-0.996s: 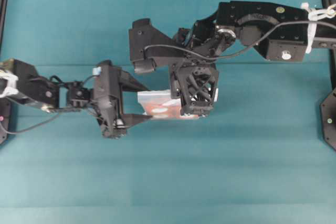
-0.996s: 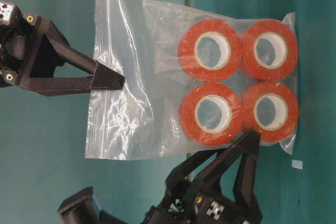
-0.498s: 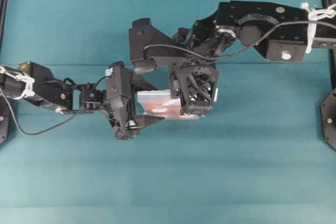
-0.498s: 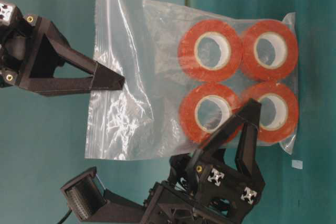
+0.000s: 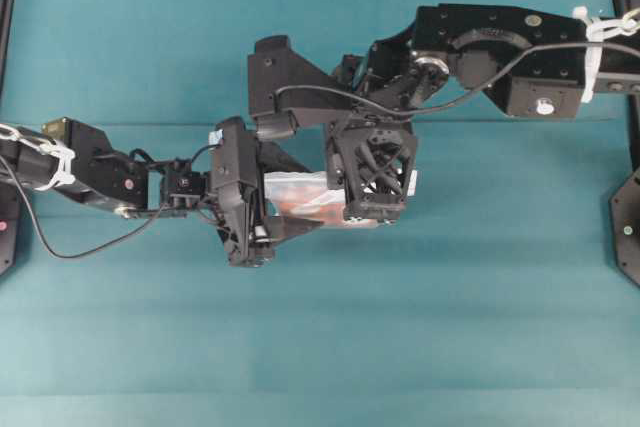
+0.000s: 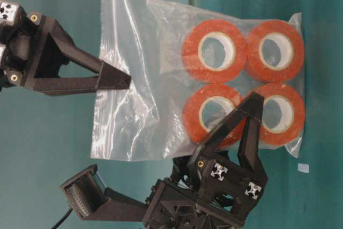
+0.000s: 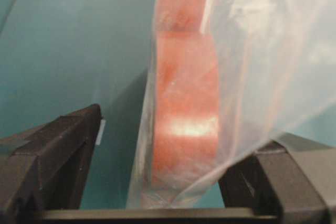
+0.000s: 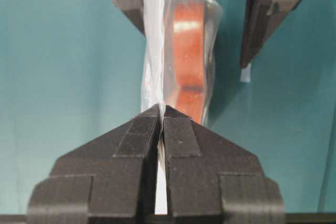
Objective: Hand over the clear zip bag and make it stand upright.
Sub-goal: 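Close the left gripper on the bag's bottom edge, then open the right gripper and pull it back to the right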
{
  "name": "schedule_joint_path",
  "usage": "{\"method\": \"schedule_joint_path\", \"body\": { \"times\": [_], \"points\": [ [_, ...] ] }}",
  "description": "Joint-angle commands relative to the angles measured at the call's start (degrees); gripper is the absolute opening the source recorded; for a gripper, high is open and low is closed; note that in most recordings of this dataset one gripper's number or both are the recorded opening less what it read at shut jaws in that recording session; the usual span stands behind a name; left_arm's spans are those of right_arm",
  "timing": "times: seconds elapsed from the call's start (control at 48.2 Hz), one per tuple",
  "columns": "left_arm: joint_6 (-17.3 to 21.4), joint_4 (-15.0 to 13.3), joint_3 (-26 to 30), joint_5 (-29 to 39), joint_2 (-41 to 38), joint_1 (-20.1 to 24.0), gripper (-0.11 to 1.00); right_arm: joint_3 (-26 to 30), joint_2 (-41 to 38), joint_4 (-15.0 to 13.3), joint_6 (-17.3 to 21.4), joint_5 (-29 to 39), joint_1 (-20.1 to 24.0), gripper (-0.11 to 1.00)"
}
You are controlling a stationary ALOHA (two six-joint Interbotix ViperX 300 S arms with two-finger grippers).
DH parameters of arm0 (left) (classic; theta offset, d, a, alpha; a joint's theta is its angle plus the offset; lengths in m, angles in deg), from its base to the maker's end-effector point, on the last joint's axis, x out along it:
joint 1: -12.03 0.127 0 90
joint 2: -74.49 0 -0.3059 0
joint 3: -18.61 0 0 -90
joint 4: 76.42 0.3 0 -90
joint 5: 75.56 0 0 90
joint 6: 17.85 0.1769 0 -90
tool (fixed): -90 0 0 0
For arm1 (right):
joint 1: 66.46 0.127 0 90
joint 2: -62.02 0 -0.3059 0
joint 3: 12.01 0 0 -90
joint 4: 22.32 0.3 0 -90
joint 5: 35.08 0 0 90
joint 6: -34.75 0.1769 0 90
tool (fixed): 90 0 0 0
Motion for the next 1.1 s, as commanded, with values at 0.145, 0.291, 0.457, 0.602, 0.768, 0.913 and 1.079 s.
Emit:
{"method": "schedule_joint_path", "body": {
  "times": [0.145, 0.291, 0.457, 0.602, 0.768, 0.913, 1.079],
  "points": [
    [1.05, 0.0, 1.14, 1.41, 0.09, -0.62, 0.62, 0.26, 1.23, 0.18, 0.53, -0.26, 0.18, 0.04],
    [1.23, 0.0, 1.58, 4.22, -0.09, -0.7, 0.3, 0.26, 1.23, 0.09, 0.62, -0.44, 0.35, 0.04],
    [1.41, 0.0, 1.58, 4.92, -0.18, -0.7, 0.25, 0.26, 1.32, 0.18, 1.67, -0.44, 0.7, 0.04],
    [1.41, 0.0, 1.58, 5.01, -0.18, -0.79, 0.25, 0.26, 1.23, 0.44, 2.55, -0.18, 0.7, 0.04],
    [1.41, 0.0, 1.67, 5.36, -0.18, -1.05, 0.25, 0.26, 1.23, 0.62, 3.43, -0.09, 0.7, 0.04],
    [1.49, 0.0, 1.76, 5.36, -0.18, -1.05, 0.25, 0.26, 1.23, 0.62, 3.52, -0.53, 0.79, 0.04],
    [2.29, 0.0, 1.41, 5.36, -0.18, -1.14, 0.25, 0.35, 1.23, 0.7, 3.87, -0.7, 0.88, 0.22]
  ]
}}
